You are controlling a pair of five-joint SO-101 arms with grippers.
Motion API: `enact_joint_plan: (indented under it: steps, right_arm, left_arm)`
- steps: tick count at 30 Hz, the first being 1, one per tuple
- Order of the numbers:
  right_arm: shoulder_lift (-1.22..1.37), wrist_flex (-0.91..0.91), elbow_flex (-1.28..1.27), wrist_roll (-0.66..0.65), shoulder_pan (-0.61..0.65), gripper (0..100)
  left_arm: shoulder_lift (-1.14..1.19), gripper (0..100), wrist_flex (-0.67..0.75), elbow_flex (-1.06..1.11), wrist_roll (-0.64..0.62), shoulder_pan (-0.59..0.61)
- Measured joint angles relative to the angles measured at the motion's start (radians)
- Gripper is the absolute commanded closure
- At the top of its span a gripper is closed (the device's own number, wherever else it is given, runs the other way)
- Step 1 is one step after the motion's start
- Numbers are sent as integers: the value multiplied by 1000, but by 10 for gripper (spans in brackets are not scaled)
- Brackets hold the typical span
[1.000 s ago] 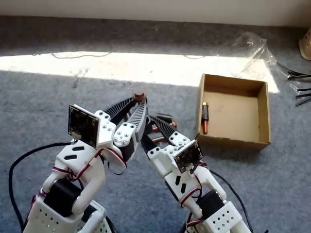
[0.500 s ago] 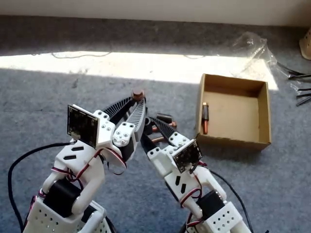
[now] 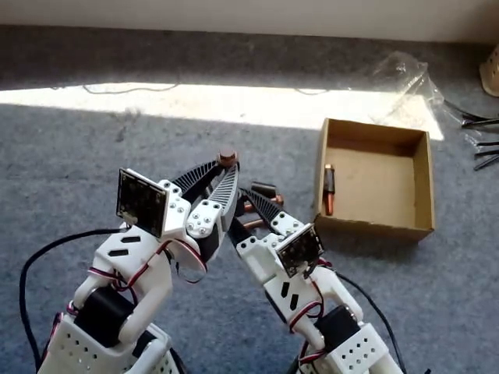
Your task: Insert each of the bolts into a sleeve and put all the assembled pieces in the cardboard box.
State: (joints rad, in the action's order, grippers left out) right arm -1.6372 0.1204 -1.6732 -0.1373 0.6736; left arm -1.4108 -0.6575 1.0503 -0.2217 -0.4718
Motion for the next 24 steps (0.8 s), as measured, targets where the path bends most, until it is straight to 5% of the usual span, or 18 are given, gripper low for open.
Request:
enact_joint_plan:
  steps: [24]
  right_arm:
    - [2, 2, 0, 0, -3, 994]
  left_arm:
    - [-12, 996, 14, 130, -2, -9]
